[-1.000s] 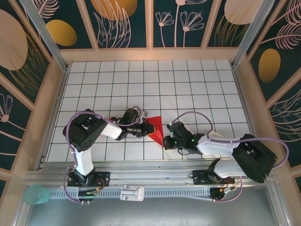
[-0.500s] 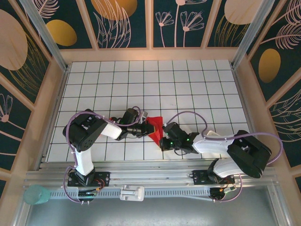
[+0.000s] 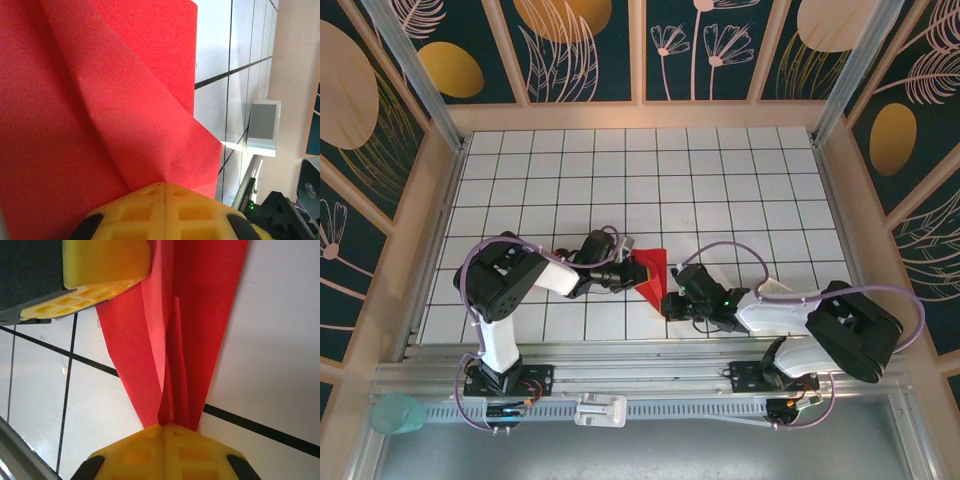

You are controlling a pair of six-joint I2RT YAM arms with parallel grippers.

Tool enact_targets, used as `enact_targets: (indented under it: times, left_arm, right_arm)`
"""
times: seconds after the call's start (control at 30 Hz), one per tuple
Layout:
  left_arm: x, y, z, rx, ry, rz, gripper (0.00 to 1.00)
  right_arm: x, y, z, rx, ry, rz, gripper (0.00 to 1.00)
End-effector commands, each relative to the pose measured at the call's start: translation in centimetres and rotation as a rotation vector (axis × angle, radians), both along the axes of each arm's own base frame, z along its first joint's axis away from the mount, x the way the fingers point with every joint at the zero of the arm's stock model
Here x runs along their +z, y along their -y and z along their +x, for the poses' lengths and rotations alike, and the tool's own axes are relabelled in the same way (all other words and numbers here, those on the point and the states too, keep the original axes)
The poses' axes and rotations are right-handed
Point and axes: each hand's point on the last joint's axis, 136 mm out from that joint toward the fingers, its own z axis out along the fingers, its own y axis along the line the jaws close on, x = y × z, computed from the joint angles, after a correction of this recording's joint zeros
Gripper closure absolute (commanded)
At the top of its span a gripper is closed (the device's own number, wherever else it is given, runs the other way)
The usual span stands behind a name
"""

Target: Fold a paper plane with a square sheet of paper (pick it up from the middle)

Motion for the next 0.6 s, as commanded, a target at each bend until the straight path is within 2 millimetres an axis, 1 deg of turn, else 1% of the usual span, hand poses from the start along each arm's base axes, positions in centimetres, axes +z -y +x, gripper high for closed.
enact_targets:
  times: [0.0, 0.1, 0.33, 0.47, 0.57]
  left_arm:
    - [-2.3, -1.0, -0.9, 0.007, -0.056, 0.062, 1.0]
    - [-2.3, -1.0, -0.9, 0.007, -0.057, 0.064, 1.0]
    - [-2.3, -1.0, -0.9, 0.004, -0.056, 0.063, 1.0]
    - [-2.3, -1.0, -1.0, 0.003, -0.057, 0.064, 1.0]
    - [-2.4, -1.0, -1.0, 0.003, -0.058, 0.064, 1.0]
  right_arm:
    - [-1.4, 1.3, -1.0, -0.022, -0.064, -0.016, 0.98]
    - [-1.4, 1.4, -1.0, -0.02, -0.064, -0.008, 0.98]
    - [-2.7, 2.1, -1.8, -0.031, -0.099, -0.023, 0.98]
    - [-2.7, 2.4, -1.7, -0.039, -0.098, -0.033, 0.98]
    - [-2.2, 2.4, -1.2, -0.038, -0.081, -0.033, 0.96]
